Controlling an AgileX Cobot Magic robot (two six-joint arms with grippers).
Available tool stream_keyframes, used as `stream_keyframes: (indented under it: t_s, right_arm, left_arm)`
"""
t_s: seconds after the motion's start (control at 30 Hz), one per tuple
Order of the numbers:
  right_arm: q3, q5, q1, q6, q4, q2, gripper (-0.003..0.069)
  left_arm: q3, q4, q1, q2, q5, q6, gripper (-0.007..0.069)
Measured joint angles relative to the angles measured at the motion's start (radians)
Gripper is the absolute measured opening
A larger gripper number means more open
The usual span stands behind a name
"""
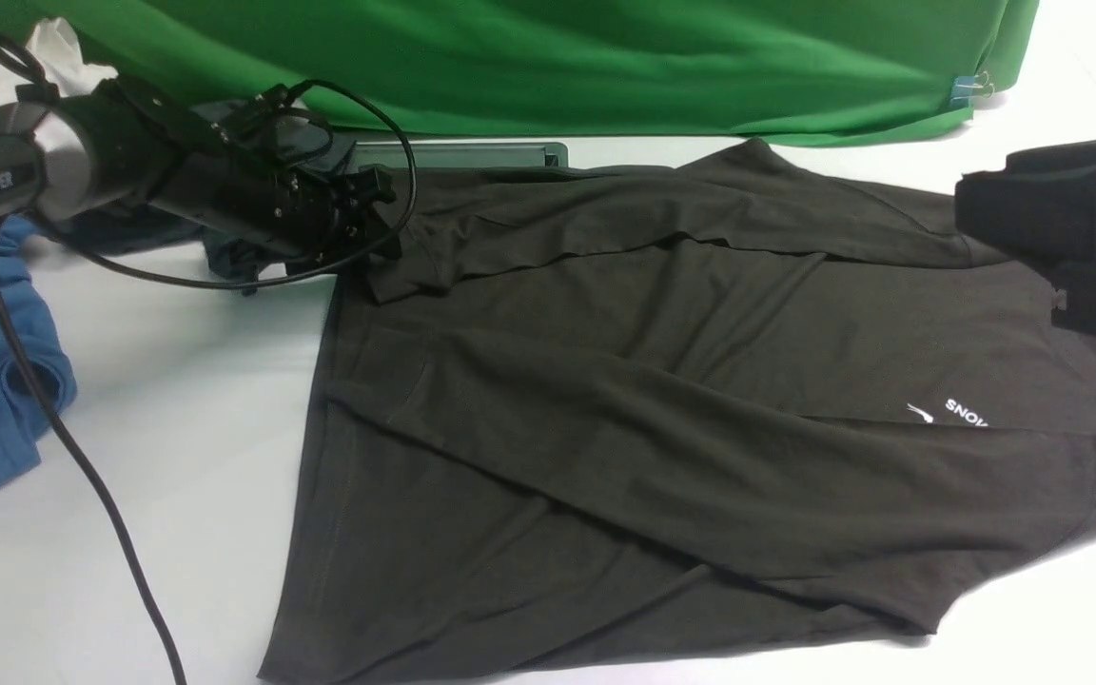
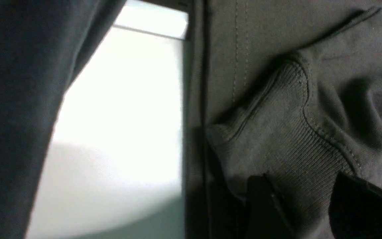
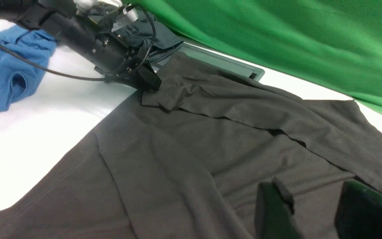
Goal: Fold a long-sleeved shirt on a white desktop.
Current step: 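Grab the top left corner of the dark shirt with the left gripper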
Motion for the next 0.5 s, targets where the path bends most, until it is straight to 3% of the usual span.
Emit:
stream_keyframes:
  t_s: [0.2, 0.3, 0.5]
  right_arm:
    - [0.000, -0.013, 0.000, 0.003, 0.000, 0.000, 0.0262]
    - [0.000, -0.015, 0.000, 0.011, 0.000, 0.000, 0.0262]
    - [0.000, -0.016, 0.000, 0.022, 0.000, 0.000, 0.0262]
  left_arm:
    - [0.000, -0.002, 0.000, 0.000, 0.000, 0.003, 0.0064]
    - [0.000, -0.002, 0.000, 0.000, 0.001, 0.004, 0.0024]
    - [0.000, 0.020, 0.000, -0.007, 0.025, 0.011, 0.0020]
